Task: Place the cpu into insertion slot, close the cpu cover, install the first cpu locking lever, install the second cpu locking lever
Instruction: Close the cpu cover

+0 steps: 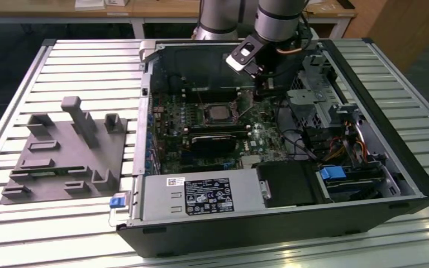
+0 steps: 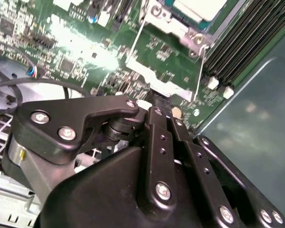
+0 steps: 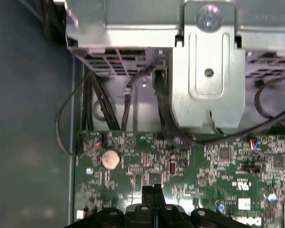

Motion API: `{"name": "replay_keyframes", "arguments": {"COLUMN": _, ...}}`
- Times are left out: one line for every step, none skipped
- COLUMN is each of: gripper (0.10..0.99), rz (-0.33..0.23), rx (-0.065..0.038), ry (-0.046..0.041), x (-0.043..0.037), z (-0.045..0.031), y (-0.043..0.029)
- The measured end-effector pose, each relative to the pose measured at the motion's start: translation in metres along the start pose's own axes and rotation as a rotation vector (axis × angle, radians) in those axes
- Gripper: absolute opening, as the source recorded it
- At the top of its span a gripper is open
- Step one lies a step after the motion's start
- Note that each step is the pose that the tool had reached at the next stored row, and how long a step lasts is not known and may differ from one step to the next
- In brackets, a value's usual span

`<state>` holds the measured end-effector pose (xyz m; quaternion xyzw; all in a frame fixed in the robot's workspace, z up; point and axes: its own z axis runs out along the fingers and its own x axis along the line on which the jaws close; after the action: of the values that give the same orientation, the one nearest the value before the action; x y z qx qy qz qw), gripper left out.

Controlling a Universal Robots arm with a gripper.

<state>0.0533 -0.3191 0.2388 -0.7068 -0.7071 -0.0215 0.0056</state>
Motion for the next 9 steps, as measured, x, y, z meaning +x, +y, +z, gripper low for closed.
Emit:
{"name": "replay_keyframes", "arguments": {"gripper": 0.106, "rz": 0.000, "rx": 0.000, "ry": 0.0001, "x": 0.0000, "z": 0.0000, "y": -0.0020}}
{"name": "replay_keyframes", "arguments": {"gripper": 0.106, "rz": 0.000, "rx": 0.000, "ry": 0.0000, "x": 0.0000, "z": 0.0000, "y": -0.0040}}
{"name": "replay_keyframes", "arguments": {"gripper": 0.106, "rz": 0.000, "rx": 0.000, "ry": 0.0000, "x": 0.0000, "z": -0.0001, "y": -0.0060}}
{"name": "replay_keyframes", "arguments": {"gripper": 0.106, "rz": 0.000, "rx": 0.000, "ry": 0.0001, "x": 0.0000, "z": -0.0001, "y": -0.0084}}
{"name": "replay_keyframes", "arguments": {"gripper": 0.106, "rz": 0.000, "rx": 0.000, "ry": 0.0000, "x": 0.0000, "z": -0.0001, "y": -0.0107}}
{"name": "replay_keyframes", "arguments": {"gripper": 0.106, "rz": 0.000, "rx": 0.000, "ry": 0.0000, "x": 0.0000, "z": -0.0002, "y": -0.0130}}
{"name": "replay_keyframes", "arguments": {"gripper": 0.106, "rz": 0.000, "rx": 0.000, "ry": 0.0000, "x": 0.0000, "z": -0.0002, "y": -0.0165}}
{"name": "replay_keyframes", "arguments": {"gripper": 0.106, "rz": 0.000, "rx": 0.000, "ry": 0.0000, "x": 0.0001, "z": -0.0002, "y": -0.0189}}
{"name": "replay_keyframes", "arguments": {"gripper": 0.106, "rz": 0.000, "rx": 0.000, "ry": 0.0000, "x": 0.0001, "z": -0.0002, "y": -0.0212}}
